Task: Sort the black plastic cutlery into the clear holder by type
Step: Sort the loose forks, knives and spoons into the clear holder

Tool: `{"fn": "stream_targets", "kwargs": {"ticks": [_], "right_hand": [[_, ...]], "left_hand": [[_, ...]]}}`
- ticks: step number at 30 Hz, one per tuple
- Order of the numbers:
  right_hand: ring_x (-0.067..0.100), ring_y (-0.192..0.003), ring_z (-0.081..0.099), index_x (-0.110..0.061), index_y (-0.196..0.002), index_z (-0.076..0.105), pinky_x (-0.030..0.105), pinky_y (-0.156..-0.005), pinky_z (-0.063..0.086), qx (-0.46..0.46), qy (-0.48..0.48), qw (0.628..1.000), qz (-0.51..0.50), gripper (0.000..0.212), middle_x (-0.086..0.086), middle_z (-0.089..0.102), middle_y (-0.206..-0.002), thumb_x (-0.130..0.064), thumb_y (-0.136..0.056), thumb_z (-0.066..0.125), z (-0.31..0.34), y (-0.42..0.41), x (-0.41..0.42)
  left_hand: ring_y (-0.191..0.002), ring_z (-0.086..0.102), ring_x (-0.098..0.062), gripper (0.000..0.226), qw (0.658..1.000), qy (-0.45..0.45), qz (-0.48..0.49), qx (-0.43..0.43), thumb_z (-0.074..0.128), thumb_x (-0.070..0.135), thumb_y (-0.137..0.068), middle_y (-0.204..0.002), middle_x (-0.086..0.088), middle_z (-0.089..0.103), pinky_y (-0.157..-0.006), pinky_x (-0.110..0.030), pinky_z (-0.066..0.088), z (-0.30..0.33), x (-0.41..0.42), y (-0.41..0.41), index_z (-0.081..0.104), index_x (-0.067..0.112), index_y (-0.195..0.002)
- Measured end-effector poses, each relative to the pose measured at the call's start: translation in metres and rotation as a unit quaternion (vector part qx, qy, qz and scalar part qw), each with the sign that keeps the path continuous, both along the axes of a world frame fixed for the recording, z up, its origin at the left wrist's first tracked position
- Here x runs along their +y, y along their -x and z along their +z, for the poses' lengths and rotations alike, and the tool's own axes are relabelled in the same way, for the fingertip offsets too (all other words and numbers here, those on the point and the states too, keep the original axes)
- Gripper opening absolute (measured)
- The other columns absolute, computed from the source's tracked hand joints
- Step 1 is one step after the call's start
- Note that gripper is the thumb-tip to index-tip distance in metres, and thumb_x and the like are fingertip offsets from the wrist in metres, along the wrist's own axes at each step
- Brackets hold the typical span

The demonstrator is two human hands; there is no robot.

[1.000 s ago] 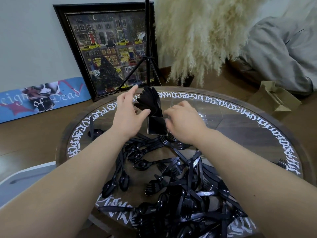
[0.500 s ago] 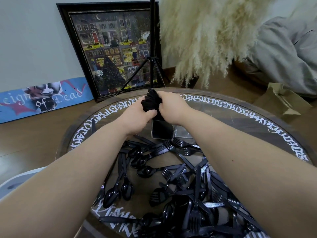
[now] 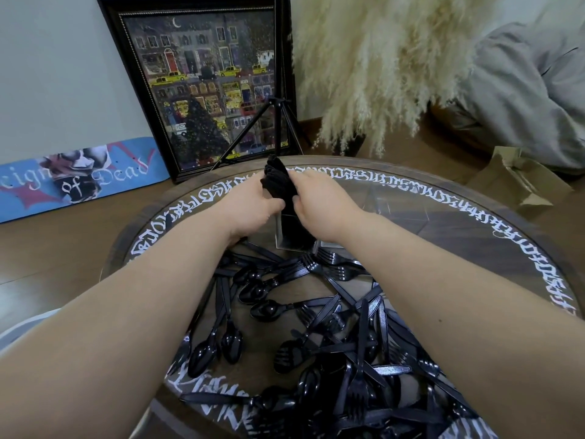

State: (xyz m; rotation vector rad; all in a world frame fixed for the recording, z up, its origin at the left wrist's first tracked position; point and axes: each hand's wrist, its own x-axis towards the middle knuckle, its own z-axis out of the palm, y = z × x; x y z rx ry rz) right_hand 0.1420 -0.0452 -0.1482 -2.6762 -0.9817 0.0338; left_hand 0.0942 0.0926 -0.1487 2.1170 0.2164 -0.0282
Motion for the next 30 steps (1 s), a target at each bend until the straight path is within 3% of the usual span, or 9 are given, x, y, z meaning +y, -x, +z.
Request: {"fn": "stream_targets", "kwargs": {"ticks": [2,5,10,12,16,20,23,27,30], "right_hand": [[0.032,-0.112,0.042,-0.007,-0.128,0.044,0.034,-0.093,0.032,-0.012,0.025,1.0,0.001,0.036,0.013,0.051,-0.12,-0.01,-0.092,0.044,0.0,0.002,-0.001],[0.032,-0.112,0.038,-0.008,-0.134,0.038,0.037,-0.097,0.034,-0.034,0.049,0.998,-0.004,0.042,0.012,0.048,-0.125,-0.015,-0.093,0.044,-0.003,0.003,0.0],[0.032,-0.116,0.035,-0.007,-0.134,0.036,0.04,-0.098,0.035,-0.044,0.056,0.997,-0.022,0.043,0.011,0.047,-0.129,-0.016,-0.093,0.045,-0.001,0.006,-0.005],[0.032,-0.116,0.035,-0.007,-0.137,0.033,0.04,-0.1,0.035,-0.046,0.054,0.997,-0.024,0.047,0.011,0.046,-0.131,-0.014,-0.093,0.044,0.001,0.01,-0.011],[0.03,-0.117,0.035,-0.009,-0.141,0.032,0.039,-0.101,0.034,-0.043,0.037,0.998,-0.026,0.046,0.008,0.047,-0.131,-0.019,-0.097,0.043,0.012,0.031,-0.038],[0.029,-0.13,0.032,-0.014,-0.148,0.03,0.038,-0.108,0.029,-0.031,0.013,0.998,-0.043,0.054,0.006,0.041,-0.145,-0.024,-0.098,0.047,0.014,0.063,-0.089],[0.026,-0.129,0.035,-0.022,-0.147,0.034,0.036,-0.105,0.033,0.004,0.017,0.997,-0.081,0.056,0.002,0.043,-0.144,-0.027,-0.095,0.054,0.003,0.085,-0.129],[0.024,-0.121,0.045,-0.023,-0.14,0.046,0.03,-0.095,0.037,0.043,0.036,0.991,-0.122,0.049,0.002,0.052,-0.134,-0.026,-0.093,0.058,-0.012,0.109,-0.171],[0.02,-0.111,0.054,-0.018,-0.13,0.056,0.021,-0.082,0.033,0.072,0.049,0.984,-0.158,0.039,0.002,0.059,-0.125,-0.022,-0.091,0.06,-0.018,0.122,-0.198]], "left_hand": [[-0.093,0.059,-0.025,0.024,0.999,-0.029,0.0,0.029,0.061,0.013,-0.088,-0.103,-0.011,0.066,-0.079,-0.033,0.044,-0.003,0.001,0.002,0.056,0.014,-0.111],[-0.088,0.06,-0.029,0.023,0.997,-0.036,-0.005,0.061,0.059,0.017,-0.09,-0.104,-0.017,0.066,-0.082,-0.039,0.047,-0.006,-0.003,0.002,0.056,0.011,-0.112],[-0.101,0.062,-0.033,0.024,0.998,0.005,0.005,0.061,0.064,0.018,-0.083,-0.104,-0.013,0.068,-0.096,-0.048,0.046,-0.008,-0.003,0.008,0.061,0.009,-0.105],[-0.103,0.062,-0.031,0.03,0.998,0.011,0.006,0.064,0.063,0.017,-0.084,-0.113,-0.006,0.067,-0.098,-0.046,0.046,-0.01,-0.004,0.017,0.059,0.014,-0.113],[-0.121,0.054,-0.02,0.073,0.997,-0.011,0.012,0.071,0.063,0.036,-0.076,-0.141,0.002,0.049,-0.108,-0.04,0.039,-0.013,-0.01,0.041,0.042,0.015,-0.142],[-0.112,0.055,-0.017,0.064,0.998,-0.025,0.039,0.049,0.065,0.03,-0.087,-0.127,0.013,0.049,-0.103,-0.034,0.041,-0.017,-0.032,0.07,0.038,0.017,-0.144],[-0.095,0.059,-0.018,0.068,0.998,-0.054,0.016,0.027,0.068,0.027,-0.086,-0.129,0.004,0.052,-0.09,-0.027,0.044,-0.021,-0.062,0.088,0.036,0.019,-0.146],[-0.12,0.054,-0.02,0.071,0.991,-0.122,-0.059,0.021,0.07,0.035,-0.082,-0.143,-0.001,0.046,-0.105,-0.027,0.038,-0.032,-0.099,0.103,0.039,0.024,-0.145],[-0.124,0.048,-0.021,0.061,0.972,-0.195,-0.129,0.005,0.068,0.04,-0.082,-0.142,0.0,0.045,-0.108,-0.03,0.034,-0.039,-0.126,0.114,0.046,0.031,-0.139]]}}
